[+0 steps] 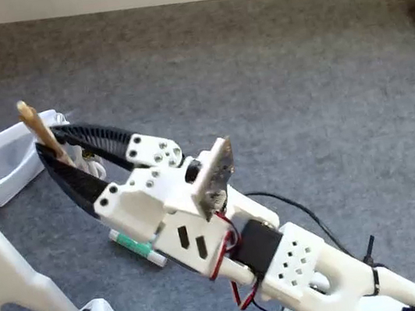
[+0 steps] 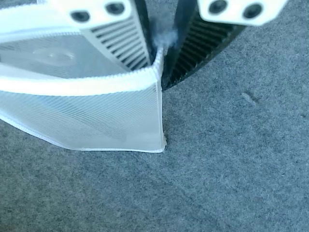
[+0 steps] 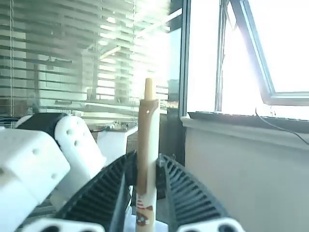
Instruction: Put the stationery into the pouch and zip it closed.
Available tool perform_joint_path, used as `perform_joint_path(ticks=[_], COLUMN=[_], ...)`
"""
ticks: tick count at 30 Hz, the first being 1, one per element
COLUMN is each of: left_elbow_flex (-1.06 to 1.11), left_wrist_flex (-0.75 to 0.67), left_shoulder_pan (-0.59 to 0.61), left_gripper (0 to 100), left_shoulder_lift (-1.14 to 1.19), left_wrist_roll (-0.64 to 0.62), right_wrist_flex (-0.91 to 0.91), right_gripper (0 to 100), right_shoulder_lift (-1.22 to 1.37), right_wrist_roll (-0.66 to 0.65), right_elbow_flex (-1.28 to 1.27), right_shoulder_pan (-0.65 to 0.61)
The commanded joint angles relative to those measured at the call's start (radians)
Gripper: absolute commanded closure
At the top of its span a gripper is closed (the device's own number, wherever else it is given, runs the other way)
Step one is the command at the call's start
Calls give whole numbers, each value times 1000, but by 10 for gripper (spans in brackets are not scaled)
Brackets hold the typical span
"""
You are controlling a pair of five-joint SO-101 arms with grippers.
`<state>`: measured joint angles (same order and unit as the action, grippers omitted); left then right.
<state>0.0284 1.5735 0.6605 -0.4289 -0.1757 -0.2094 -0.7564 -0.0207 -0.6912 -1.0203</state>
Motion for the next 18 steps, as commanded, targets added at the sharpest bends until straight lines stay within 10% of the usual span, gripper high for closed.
perform_joint_path(ticks=[1, 18], left_elbow_flex=[1, -10], left_wrist_flex=[-11, 51], left_shoulder_pan=[-74, -274], left_gripper=[993, 993], left_shoulder_lift=[4, 2], left_wrist_roll=[-6, -3], right_wrist_flex=[-70, -159], right_gripper=[993, 993], right_shoulder_lift=[77, 19], right_wrist_roll=[6, 6], right_elbow_flex=[88, 84], right_shoulder_pan=[-7, 30])
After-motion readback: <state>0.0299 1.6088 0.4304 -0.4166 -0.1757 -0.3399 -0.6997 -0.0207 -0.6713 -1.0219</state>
